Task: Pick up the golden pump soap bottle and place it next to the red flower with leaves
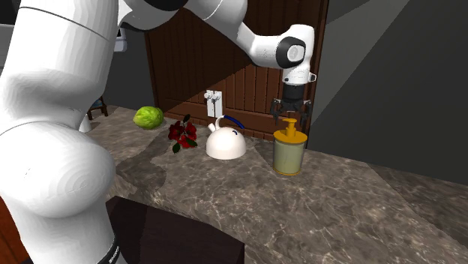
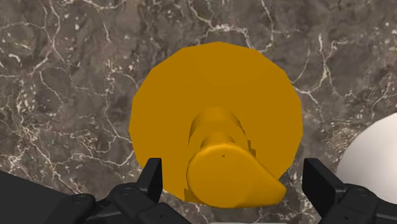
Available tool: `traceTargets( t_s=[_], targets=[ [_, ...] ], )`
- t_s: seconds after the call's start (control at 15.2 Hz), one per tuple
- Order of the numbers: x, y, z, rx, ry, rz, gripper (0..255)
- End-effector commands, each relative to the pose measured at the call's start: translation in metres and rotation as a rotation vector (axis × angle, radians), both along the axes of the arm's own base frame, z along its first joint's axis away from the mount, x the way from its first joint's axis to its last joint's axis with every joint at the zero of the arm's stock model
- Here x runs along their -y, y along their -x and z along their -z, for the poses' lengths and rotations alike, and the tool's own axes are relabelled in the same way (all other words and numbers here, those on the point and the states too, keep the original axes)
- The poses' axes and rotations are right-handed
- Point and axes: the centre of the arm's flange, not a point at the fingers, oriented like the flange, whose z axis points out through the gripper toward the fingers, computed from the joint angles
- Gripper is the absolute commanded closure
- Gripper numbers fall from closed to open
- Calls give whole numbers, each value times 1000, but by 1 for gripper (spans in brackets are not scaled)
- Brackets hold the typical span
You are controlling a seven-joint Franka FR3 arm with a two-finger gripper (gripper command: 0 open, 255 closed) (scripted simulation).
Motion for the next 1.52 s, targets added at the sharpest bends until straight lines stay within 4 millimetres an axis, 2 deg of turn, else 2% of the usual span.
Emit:
traceTargets(
  t_s=[0.0,0.26,0.33,0.92,1.45],
  targets=[
    [0,0,1,0,0,0,0],
    [0,0,1,0,0,0,0],
    [0,0,1,0,0,0,255],
    [0,0,1,0,0,0,255],
    [0,0,-41,0,0,0,255]
  ],
)
